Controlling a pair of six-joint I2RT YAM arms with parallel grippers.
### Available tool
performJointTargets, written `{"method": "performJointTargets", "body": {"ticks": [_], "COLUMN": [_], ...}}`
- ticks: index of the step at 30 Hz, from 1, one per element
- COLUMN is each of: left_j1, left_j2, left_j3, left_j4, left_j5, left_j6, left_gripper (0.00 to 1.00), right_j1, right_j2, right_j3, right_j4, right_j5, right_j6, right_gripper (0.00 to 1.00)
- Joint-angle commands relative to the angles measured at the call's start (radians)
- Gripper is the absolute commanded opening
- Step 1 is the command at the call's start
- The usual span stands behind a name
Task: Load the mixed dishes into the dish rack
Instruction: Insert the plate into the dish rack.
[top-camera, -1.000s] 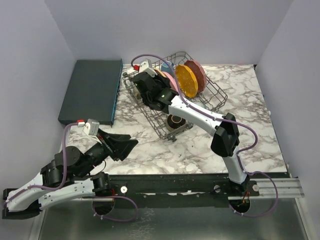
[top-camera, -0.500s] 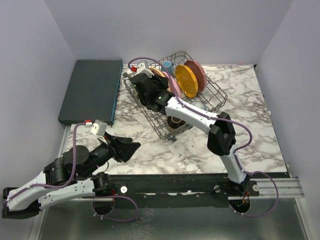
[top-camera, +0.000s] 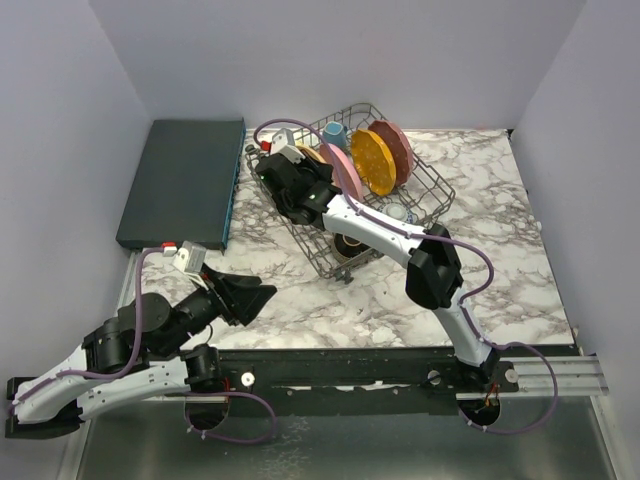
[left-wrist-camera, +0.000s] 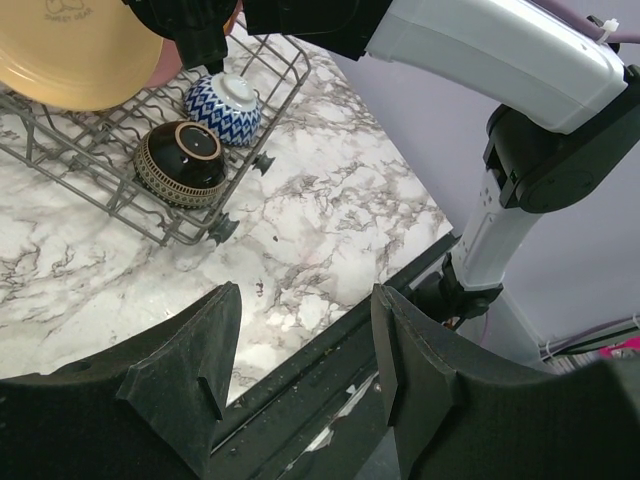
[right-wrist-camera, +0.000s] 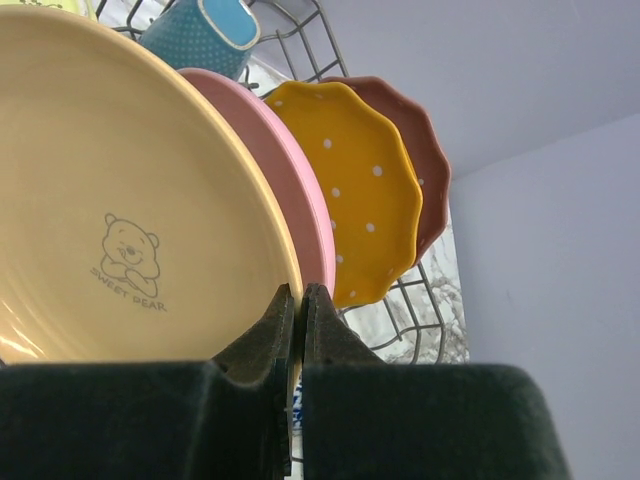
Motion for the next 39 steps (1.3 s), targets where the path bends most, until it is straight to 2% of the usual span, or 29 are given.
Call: {"method": "performJointTargets", "body": {"ticks": [1, 13, 21, 39], "left_j1": [0.002, 0.001, 0.002, 0.002], "left_j2": [-0.021, -0.028, -0.028, -0.033], "left_j3": [0.000, -0.002, 0.000, 0.001], "left_j4": [-0.027, -0.030, -0.033, -0.036], "left_j5": [-0.027, -0.031, -0.033, -0.038], "left_j6": [-0.008, -0.013, -0.013, -0.013], "left_gripper": [0.60, 0.60, 0.60, 0.60], "right_j1": [-0.010, -0.011, -0.017, -0.016], "right_j2": [0.013, -0.002, -0.019, 0.000], "right_j3": [0.041, 0.019, 0.007, -0.006], "right_j4": [-0.026, -0.008, 0.068, 0.065], "right_j5": [0.012, 0.028, 0.042, 0.046], "right_j6": [0.012, -0.007, -0.086, -0.085], "right_gripper": [0.00, 0.00, 0.00, 0.00]}}
